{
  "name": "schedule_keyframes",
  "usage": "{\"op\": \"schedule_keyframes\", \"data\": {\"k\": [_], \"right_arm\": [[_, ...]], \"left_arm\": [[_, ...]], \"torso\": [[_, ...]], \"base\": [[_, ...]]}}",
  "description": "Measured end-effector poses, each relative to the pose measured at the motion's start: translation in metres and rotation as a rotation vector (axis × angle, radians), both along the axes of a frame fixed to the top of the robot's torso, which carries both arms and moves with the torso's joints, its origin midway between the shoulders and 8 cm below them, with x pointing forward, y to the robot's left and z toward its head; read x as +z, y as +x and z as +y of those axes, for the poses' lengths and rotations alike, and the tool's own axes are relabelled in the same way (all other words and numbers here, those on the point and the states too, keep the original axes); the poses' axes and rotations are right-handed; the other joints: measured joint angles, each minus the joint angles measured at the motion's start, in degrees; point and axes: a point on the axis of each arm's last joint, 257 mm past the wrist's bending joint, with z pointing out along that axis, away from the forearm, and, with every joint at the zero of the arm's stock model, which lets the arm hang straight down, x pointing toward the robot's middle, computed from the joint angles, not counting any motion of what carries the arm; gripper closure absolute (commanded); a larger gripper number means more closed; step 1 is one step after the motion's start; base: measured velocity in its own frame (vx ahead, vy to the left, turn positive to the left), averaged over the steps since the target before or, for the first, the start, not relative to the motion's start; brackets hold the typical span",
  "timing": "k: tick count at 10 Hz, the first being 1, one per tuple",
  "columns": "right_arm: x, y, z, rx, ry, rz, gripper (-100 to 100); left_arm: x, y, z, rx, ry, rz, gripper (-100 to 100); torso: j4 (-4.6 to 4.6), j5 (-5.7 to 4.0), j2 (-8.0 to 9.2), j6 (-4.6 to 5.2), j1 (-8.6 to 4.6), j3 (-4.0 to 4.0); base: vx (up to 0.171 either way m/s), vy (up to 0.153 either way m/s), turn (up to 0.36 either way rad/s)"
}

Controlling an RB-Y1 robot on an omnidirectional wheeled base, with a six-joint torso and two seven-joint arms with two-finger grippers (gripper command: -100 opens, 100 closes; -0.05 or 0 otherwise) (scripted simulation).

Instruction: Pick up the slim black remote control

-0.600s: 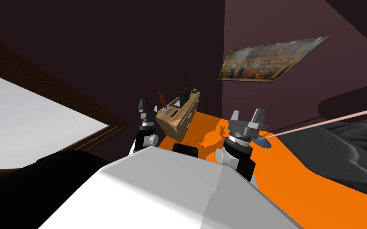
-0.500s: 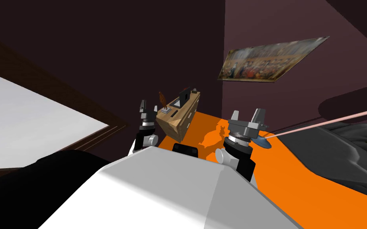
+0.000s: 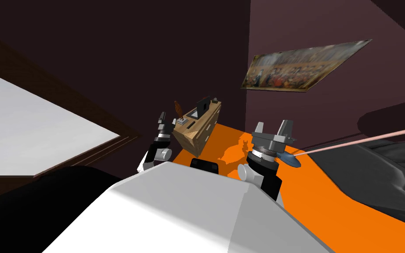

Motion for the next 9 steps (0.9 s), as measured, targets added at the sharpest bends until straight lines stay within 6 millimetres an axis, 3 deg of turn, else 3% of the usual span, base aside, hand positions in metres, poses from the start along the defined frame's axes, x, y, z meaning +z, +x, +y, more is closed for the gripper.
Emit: {"op": "schedule_keyframes", "data": {"k": [9], "right_arm": [[0.000,0.000,0.000,0.000,0.000,0.000,0]], "left_arm": [[-0.066,0.034,0.020,-0.109,-0.089,0.279,-100]], "torso": [[-0.01,0.00,-0.03,0.00,0.02,-0.02]], "base": [[0.010,-0.090,0.052]]}}
